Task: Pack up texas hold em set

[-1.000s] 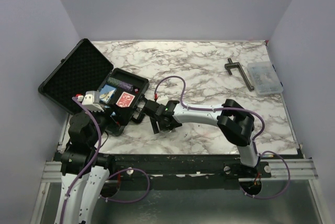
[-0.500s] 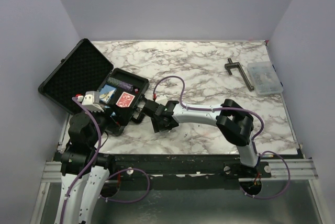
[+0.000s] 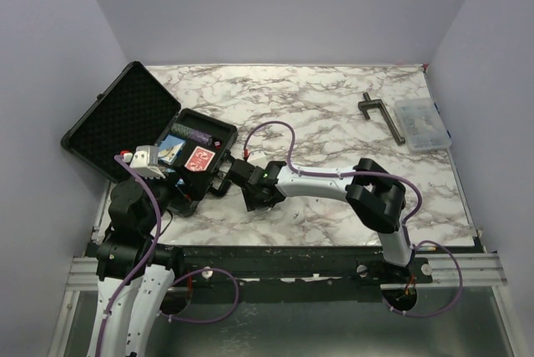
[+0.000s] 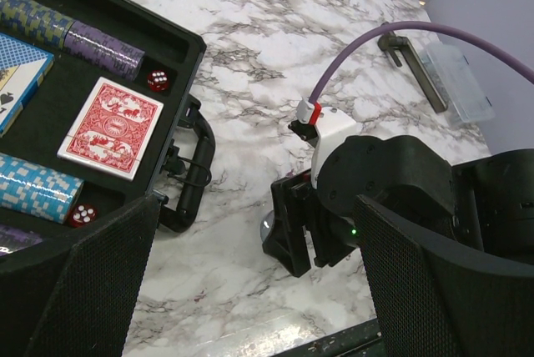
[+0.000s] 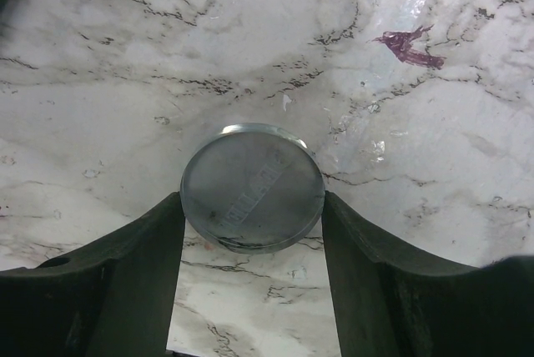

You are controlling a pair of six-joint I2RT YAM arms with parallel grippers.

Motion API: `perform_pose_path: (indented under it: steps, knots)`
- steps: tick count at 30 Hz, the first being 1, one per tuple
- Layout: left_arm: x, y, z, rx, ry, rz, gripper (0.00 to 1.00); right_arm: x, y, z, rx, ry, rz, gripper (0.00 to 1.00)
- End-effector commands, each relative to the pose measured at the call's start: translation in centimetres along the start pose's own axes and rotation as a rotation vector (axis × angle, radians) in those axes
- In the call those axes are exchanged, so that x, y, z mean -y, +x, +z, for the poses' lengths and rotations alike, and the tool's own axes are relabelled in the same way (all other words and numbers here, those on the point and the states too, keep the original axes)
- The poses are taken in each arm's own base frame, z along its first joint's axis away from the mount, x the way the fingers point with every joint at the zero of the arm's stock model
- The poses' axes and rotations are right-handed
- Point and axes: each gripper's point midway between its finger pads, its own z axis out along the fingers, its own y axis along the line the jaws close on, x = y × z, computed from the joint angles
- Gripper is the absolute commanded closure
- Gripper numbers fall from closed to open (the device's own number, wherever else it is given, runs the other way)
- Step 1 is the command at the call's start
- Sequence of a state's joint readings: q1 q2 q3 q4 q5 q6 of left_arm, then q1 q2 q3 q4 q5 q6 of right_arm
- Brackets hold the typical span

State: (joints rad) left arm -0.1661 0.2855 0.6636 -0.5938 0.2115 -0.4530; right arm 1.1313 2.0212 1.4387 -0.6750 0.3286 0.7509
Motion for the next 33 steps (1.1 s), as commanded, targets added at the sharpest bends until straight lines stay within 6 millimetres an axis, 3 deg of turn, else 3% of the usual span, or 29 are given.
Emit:
perform_pose_path:
  steps: [1,11,22,33]
  knots:
    - [-0.3,0.1,-0.2,0.005,-0.02,-0.009,0.03,0.0,0.0,-0.7,0.019,-0.017,-0.016,0.49]
    - [-0.3,0.0,-0.3,0.011,-0.02,-0.009,0.03,-0.2,-1.6,-3.7,0.072,-0.078,-0.004,0.49]
    - [-0.4,-0.4,-0.7,0.041,-0.027,-0.01,0.03,-0.6,-2.5,-5.2,0.098,-0.107,0.002,0.49]
    - [-0.5,-2.9,-3.2,0.262,-0.033,-0.053,0.01,-3.1,-6.5,-7.0,0.178,-0.164,-0.024,0.49]
